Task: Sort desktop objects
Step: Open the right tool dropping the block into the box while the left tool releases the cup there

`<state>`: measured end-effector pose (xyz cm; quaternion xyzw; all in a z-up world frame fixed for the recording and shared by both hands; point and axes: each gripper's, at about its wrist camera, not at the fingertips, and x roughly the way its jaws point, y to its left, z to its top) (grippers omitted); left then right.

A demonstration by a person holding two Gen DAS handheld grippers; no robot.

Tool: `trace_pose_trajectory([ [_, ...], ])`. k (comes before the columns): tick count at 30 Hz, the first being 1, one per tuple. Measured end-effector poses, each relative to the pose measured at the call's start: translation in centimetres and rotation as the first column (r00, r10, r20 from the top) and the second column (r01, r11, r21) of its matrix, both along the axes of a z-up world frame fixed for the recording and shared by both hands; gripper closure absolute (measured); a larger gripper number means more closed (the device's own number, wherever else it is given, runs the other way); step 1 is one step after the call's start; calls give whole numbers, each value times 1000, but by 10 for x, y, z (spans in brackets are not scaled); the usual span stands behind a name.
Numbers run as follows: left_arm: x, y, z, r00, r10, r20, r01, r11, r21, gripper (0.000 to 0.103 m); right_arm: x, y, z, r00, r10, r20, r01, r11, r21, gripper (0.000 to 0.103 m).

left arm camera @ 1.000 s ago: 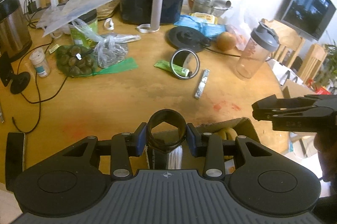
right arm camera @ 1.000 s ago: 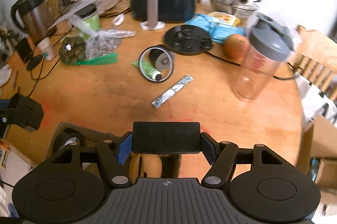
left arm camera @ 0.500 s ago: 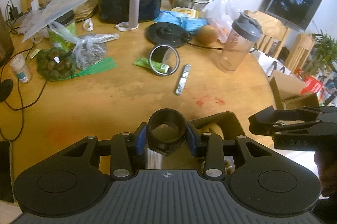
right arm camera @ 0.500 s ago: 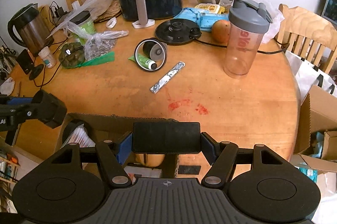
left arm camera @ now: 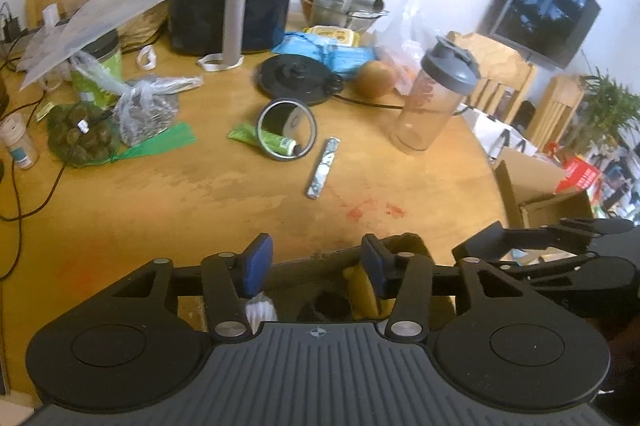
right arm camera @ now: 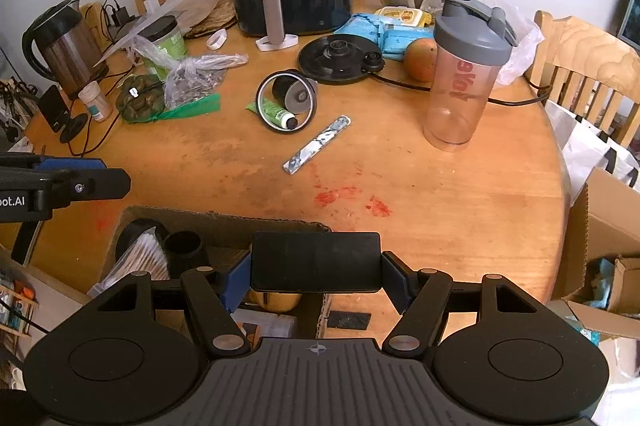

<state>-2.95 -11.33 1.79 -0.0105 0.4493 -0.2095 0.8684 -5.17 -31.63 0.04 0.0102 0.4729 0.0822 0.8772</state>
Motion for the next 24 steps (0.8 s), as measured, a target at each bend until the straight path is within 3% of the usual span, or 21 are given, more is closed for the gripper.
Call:
trace_pose_trajectory([
  [10, 0, 27, 6, 996, 93, 2, -93, 995, 23, 53, 5, 19, -2, 998, 61, -5, -61, 998, 9, 32],
  [24, -6, 68, 24, 977, 212, 27, -213, 976, 48, 51, 21, 70, 1, 974, 227, 8, -228, 973, 32, 32],
])
